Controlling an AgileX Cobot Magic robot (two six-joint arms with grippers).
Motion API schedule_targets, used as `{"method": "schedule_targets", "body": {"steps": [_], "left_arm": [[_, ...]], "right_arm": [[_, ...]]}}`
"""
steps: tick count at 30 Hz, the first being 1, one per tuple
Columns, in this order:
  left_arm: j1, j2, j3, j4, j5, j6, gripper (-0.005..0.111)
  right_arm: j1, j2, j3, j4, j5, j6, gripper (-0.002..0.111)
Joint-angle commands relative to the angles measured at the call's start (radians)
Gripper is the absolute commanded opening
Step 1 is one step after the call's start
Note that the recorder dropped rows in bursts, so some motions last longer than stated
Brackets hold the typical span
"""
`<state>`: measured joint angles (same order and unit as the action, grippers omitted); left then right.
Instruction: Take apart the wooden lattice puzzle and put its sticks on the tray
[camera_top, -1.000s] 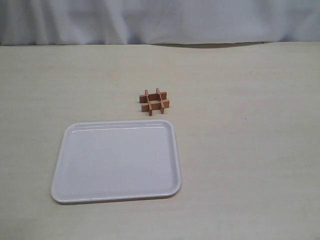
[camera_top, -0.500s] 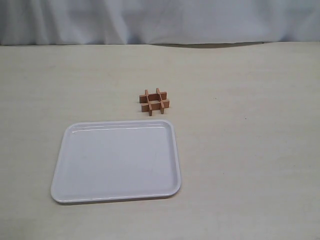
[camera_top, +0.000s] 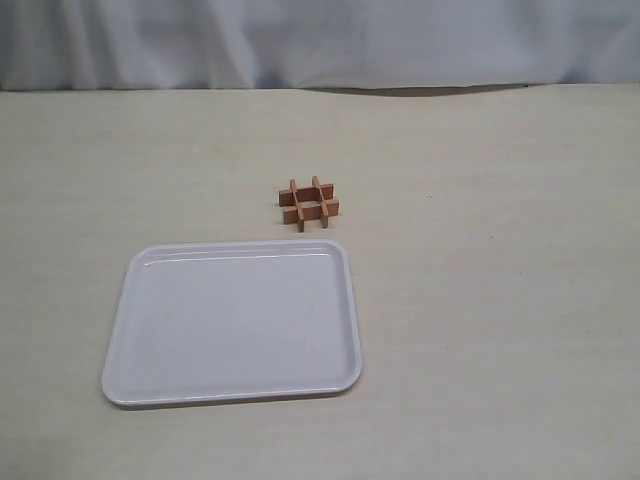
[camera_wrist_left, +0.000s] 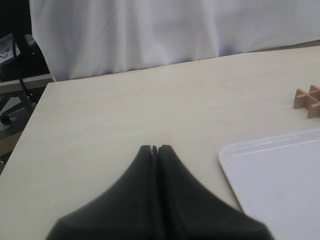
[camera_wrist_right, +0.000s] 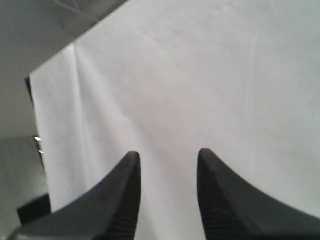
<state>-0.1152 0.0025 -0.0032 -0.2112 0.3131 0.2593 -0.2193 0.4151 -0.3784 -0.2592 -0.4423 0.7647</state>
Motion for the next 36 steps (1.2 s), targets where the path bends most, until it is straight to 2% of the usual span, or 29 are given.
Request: {"method": "schedule_targets", "body": {"steps": [1,3,6,9,12,14,17,20,21,24,26,28,29,36], "left_arm": [[0.010,-0.002,0.003,-0.002,-0.009,0.005,0.000],[0.010,-0.002,0.003,-0.002,-0.009,0.005,0.000],[0.010,-0.002,0.003,-0.002,-0.009,0.005,0.000],[0.010,-0.002,0.003,-0.002,-0.009,0.005,0.000],[0.010,-0.002,0.003,-0.002,-0.009,0.005,0.000],[0.010,-0.002,0.003,-0.002,-0.009,0.005,0.000],[0.010,-0.002,0.003,-0.002,-0.009,0.005,0.000],[0.010,-0.002,0.003,-0.002,-0.009,0.005,0.000],[0.010,-0.002,0.003,-0.002,-0.009,0.005,0.000],[0.010,-0.002,0.003,-0.002,-0.009,0.005,0.000],[0.010,-0.002,0.003,-0.002,-0.009,0.005,0.000],[0.010,-0.002,0.003,-0.002,-0.009,0.005,0.000],[0.010,-0.002,0.003,-0.002,-0.009,0.005,0.000],[0.010,-0.002,0.003,-0.002,-0.009,0.005,0.000]], "right_arm": [[0.001,0.296,-0.084,0.008,0.025,-0.213,0.021],[0.001,0.419,-0.103,0.004,0.049,-0.352,0.015],[0.001,0.607,-0.143,0.004,0.229,-0.514,0.007],[0.001,0.793,-0.240,0.016,0.435,-0.527,0.005],[0.034,0.970,-0.386,0.042,0.742,-0.525,0.005],[0.079,1.084,-0.487,0.042,0.924,-0.553,0.005],[0.171,1.218,-0.590,0.042,1.067,-0.580,0.005],[0.287,1.293,-0.651,0.045,1.063,-0.578,0.005],[0.349,1.326,-0.683,0.054,1.012,-0.542,0.005],[0.441,1.389,-0.758,0.111,0.919,-0.534,0.009],[0.477,1.445,-0.816,0.134,0.904,-0.532,0.028],[0.487,1.509,-0.855,0.181,0.902,-0.522,0.055],[0.488,1.527,-0.863,0.181,0.896,-0.522,0.060],[0.487,1.580,-0.865,0.181,0.809,-0.518,0.061]]}}
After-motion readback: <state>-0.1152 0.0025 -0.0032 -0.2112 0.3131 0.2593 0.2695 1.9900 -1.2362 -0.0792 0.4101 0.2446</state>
